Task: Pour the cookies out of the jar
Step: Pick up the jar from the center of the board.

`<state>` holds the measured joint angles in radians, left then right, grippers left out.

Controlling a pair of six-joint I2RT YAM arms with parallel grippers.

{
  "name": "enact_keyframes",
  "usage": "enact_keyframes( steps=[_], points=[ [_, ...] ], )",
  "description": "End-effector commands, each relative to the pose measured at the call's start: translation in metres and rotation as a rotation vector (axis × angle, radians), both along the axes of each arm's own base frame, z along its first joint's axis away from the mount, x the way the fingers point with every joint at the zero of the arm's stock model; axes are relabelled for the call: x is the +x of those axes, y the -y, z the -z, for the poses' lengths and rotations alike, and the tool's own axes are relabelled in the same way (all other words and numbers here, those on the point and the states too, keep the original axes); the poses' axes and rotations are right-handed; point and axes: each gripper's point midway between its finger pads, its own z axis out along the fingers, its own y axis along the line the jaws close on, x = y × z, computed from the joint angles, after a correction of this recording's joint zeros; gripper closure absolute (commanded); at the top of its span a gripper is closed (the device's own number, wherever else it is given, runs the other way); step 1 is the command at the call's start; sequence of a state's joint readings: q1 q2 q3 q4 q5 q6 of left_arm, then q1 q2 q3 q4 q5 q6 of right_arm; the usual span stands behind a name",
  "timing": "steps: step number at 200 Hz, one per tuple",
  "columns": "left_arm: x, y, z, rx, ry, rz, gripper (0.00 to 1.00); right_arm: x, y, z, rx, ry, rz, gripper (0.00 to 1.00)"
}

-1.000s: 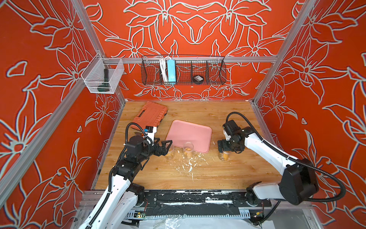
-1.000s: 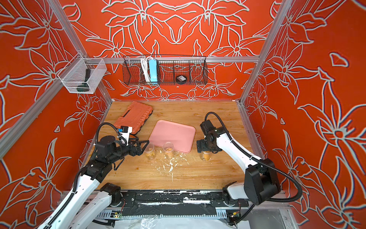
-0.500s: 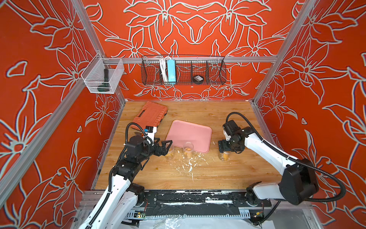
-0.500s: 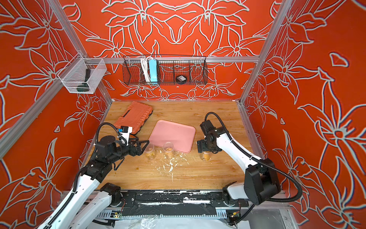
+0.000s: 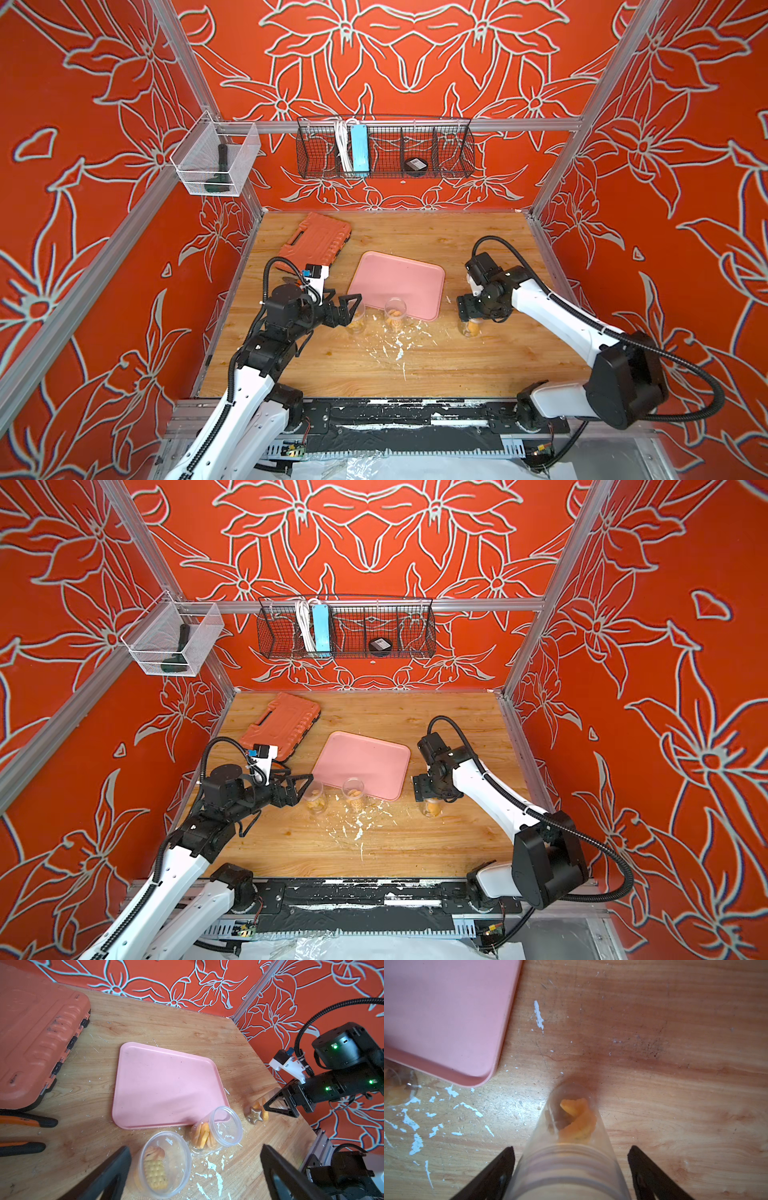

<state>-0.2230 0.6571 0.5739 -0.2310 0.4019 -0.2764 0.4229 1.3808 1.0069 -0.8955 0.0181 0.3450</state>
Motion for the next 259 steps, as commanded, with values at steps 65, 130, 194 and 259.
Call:
enact_keyframes(
  steps=[65, 130, 194, 259],
  points=[
    [-0.001, 0.002, 0.0, -0.006, 0.008, 0.007, 0.02, -0.009, 0.003, 0.006, -0.041, -0.044, -0.013, 0.29],
    [-0.001, 0.002, 0.0, -0.004, 0.006, 0.004, 0.02, -0.009, 0.002, -0.006, -0.018, -0.01, -0.01, 0.38],
    [-0.001, 0.0, -0.004, -0.001, 0.012, -0.004, 0.02, -0.008, -0.017, -0.035, 0.115, 0.041, -0.016, 0.42],
    [-0.012, 0.024, -0.038, -0.249, -0.053, 0.085, 0.02, -0.002, -0.077, -0.12, 0.548, 0.202, -0.06, 0.43]
  ],
)
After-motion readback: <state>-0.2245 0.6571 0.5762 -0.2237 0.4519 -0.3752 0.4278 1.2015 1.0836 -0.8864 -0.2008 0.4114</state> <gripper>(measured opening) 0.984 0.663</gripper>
